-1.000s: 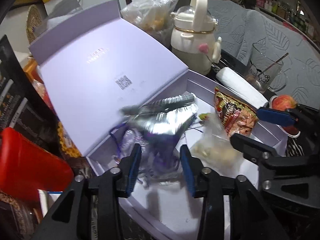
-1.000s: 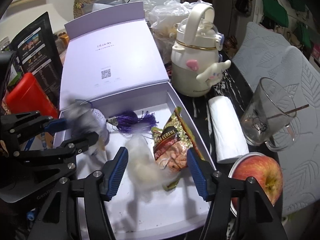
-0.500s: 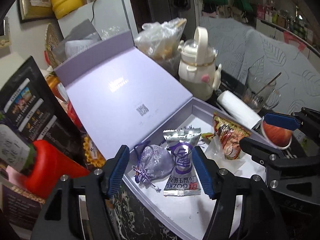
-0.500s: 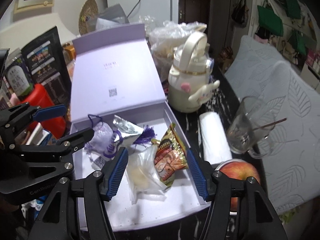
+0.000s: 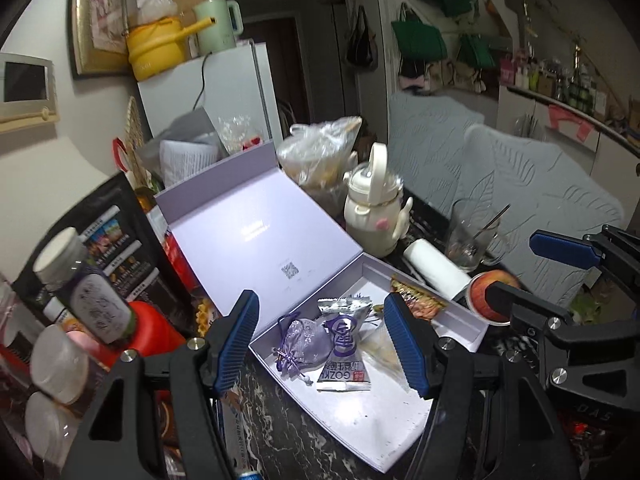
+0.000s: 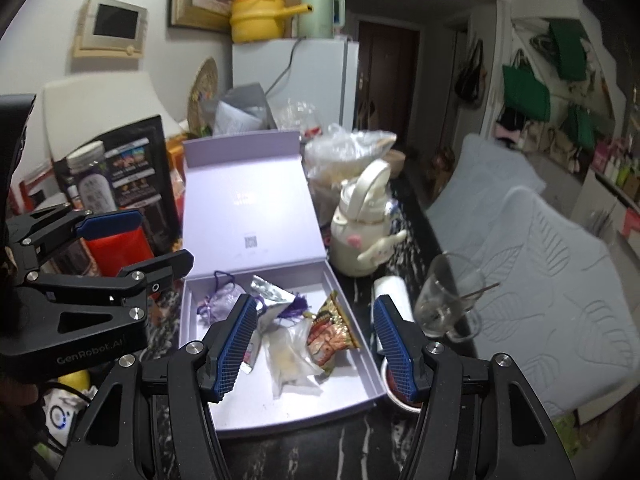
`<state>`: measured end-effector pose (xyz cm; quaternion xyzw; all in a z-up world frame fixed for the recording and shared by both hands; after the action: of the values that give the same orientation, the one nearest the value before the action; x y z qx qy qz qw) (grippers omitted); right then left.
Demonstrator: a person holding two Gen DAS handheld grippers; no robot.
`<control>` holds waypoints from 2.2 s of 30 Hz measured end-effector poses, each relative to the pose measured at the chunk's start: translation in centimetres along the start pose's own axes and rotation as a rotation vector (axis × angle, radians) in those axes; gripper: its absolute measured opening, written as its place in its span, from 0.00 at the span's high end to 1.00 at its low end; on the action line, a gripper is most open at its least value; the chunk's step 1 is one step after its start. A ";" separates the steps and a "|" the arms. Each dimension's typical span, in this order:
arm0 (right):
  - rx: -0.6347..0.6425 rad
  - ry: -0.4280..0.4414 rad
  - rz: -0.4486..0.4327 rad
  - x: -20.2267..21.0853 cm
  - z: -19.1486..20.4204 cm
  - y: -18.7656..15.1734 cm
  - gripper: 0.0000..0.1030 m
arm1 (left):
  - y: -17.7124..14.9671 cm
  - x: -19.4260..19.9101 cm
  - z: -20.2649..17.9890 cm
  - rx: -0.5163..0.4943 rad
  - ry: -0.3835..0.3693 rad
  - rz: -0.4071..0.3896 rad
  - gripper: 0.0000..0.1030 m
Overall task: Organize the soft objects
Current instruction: 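Open both grippers and withdraw them from the box over the table, then move the left gripper to the red fuzzy slipper while the right grasps the red snack packet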
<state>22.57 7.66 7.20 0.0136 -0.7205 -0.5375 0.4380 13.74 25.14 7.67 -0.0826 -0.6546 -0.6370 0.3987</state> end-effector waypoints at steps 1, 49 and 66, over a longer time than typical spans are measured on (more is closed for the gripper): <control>0.004 -0.005 -0.010 0.5 0.1 0.0 0.41 | 0.1 0.7 -0.1 0.003 -0.001 -0.009 0.37; -0.102 -0.139 -0.104 17.6 1.2 -16.4 0.14 | -11.6 14.3 -8.2 -0.108 -0.249 -0.120 0.03; -0.296 -0.225 0.025 16.6 -5.4 -24.4 0.14 | -15.1 10.2 -15.7 -0.179 -0.426 0.009 0.03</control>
<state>4.84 -14.92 -1.49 -0.1198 -0.6781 -0.6303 0.3585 4.15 4.28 0.42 -0.2533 -0.6643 -0.6590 0.2454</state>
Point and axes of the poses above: each gripper's, at about its wrist camera, not at the fingertips, and x roughly against the way its jaws point, z to its left, y to its top, the point moved 4 cm from there along -x, roughly the way its jaws point, and after that the axes turned 2 degrees about y, right-handed, at the moved point
